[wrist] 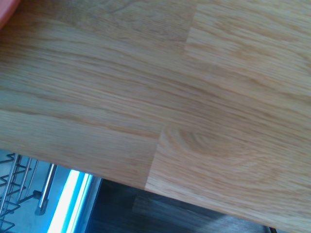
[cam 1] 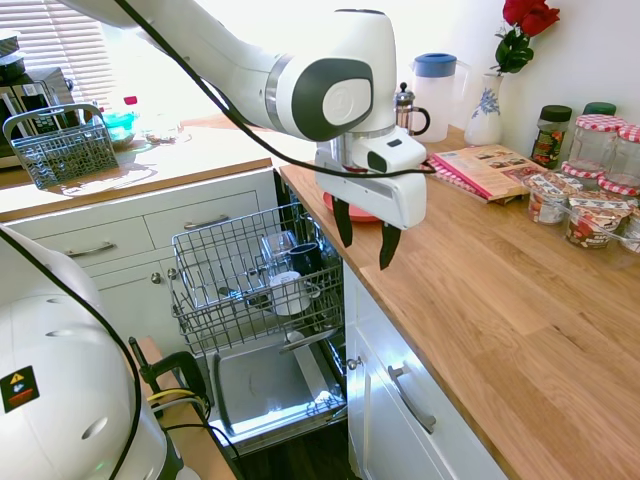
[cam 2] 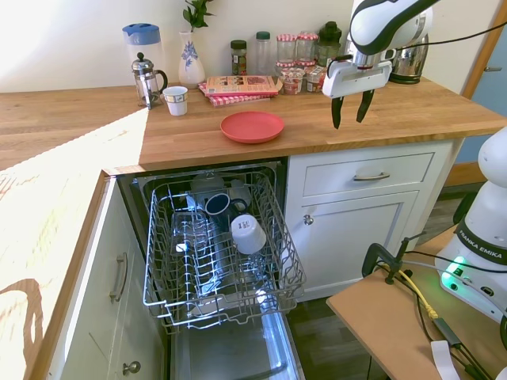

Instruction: Put the plate in the dishwasher

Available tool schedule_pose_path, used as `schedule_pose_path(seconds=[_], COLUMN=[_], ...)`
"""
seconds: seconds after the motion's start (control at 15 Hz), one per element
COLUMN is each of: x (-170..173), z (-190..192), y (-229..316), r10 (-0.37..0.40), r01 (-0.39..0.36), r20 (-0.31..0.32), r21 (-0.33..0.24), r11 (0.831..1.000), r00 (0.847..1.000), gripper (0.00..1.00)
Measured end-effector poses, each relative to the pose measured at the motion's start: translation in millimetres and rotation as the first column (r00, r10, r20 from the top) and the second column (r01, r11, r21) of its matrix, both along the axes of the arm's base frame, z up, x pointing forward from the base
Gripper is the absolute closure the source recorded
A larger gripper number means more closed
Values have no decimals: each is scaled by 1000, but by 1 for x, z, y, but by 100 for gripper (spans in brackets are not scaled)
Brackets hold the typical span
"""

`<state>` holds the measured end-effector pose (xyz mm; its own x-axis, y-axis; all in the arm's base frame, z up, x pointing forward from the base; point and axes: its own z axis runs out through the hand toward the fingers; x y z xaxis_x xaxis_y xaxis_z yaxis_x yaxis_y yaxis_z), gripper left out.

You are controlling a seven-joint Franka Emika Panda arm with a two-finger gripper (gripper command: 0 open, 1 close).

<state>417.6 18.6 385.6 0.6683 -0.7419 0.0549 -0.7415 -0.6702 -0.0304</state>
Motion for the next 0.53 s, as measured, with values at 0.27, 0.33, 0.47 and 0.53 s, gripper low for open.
schedule_pose_path(seconds=[0.27,0.33,0.47,0.53], x=[15,24,46,58], z=[-3,3,16,20], y=[8,9,11,12], r10=[-15,-24,-48,-61], r01=[15,24,45,54], r20=[-5,7,38,55], r21=[40,56,97,123], r11=[999,998,994,991], r00=[1000,1000,998,997], gripper=[0,0,0,0])
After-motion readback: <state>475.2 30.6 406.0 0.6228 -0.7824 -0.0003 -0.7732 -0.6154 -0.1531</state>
